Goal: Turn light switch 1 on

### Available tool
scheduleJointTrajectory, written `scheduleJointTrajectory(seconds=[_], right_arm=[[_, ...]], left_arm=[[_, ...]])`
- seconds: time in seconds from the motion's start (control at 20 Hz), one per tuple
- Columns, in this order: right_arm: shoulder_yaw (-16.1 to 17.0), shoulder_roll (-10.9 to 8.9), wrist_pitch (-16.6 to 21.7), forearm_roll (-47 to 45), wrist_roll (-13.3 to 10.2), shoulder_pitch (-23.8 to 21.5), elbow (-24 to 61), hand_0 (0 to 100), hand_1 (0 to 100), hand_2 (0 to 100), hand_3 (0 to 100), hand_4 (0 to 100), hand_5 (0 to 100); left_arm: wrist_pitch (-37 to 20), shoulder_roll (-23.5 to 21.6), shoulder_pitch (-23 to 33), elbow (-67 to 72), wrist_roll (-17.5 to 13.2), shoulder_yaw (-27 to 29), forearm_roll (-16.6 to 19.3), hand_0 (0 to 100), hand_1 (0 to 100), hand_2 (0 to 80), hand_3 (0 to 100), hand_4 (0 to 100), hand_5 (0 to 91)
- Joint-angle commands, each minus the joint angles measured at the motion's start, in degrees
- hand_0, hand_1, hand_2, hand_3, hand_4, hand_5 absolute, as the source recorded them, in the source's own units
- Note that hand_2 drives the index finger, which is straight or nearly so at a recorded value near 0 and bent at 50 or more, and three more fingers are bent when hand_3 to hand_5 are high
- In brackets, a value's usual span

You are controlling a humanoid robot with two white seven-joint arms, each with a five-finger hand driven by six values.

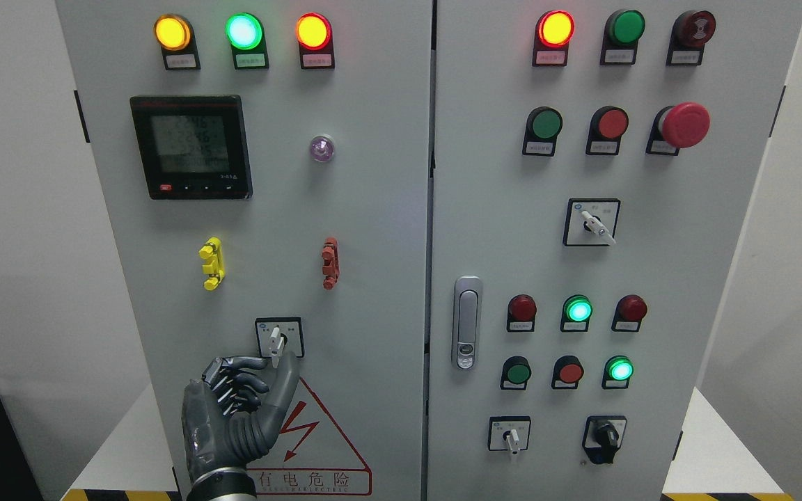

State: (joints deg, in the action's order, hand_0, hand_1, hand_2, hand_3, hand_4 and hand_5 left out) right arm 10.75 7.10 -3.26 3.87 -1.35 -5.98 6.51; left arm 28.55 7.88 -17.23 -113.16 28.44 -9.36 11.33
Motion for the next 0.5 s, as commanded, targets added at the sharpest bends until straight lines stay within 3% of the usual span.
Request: scheduleJointTrajectory(seconds=[0.0, 0.45], right_arm=[[0.0, 0.02, 0.0, 0.0, 0.1, 0.0, 0.0, 0, 0, 0, 0, 0, 0], [0.0, 0.02, 0.0, 0.0, 0.1, 0.0, 0.0, 0, 0, 0, 0, 0, 0]], left_arm=[[0.4, 0.2, -0.3, 0.0, 0.3, 0.0, -0.2, 8, 68, 56.0, 83, 86, 73.7], [1.6, 0.3, -1.2, 0.0, 0.2, 0.0, -0.3, 8, 67, 55.8, 84, 87, 74.3]])
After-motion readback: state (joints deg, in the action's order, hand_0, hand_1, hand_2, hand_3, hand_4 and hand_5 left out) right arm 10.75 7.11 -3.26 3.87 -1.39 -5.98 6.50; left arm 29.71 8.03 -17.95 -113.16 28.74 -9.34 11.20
